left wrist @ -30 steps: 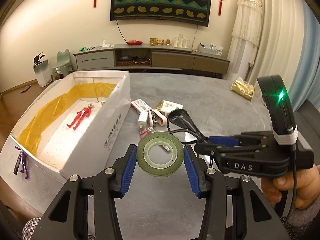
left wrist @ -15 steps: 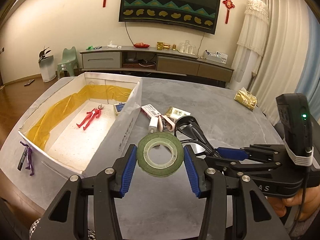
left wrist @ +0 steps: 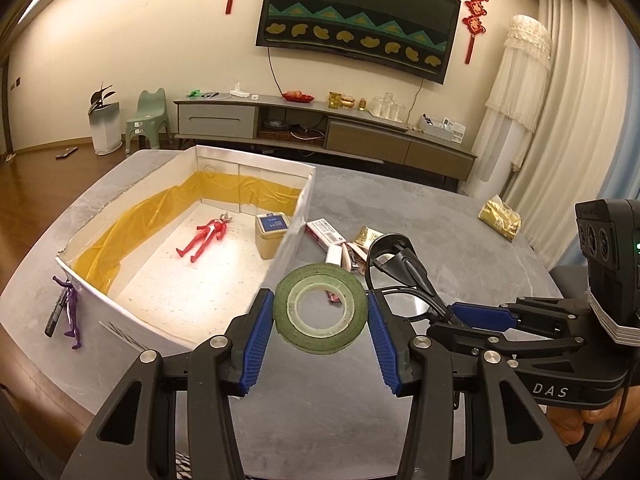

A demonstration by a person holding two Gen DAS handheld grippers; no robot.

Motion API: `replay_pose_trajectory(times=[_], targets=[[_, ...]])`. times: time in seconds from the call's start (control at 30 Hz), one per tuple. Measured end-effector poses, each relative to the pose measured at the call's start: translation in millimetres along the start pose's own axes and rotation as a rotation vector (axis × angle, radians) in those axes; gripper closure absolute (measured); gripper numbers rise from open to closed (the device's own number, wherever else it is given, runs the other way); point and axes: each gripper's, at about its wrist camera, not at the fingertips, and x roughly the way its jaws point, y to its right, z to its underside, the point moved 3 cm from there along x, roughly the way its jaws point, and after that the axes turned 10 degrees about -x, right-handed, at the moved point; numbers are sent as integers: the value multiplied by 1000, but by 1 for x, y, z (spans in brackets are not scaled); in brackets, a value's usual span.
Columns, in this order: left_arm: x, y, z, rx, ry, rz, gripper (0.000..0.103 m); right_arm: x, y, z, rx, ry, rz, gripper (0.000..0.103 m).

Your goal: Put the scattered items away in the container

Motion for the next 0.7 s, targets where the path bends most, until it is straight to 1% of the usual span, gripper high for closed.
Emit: replay_pose_trajectory(times=[0.43, 0.7], targets=[[-11, -26, -16, -33, 31, 17, 54, -6, -23, -25, -51, 11, 7, 64], [-14, -41, -23, -46, 48, 25, 54, -2, -36, -38, -81, 5, 13, 64]])
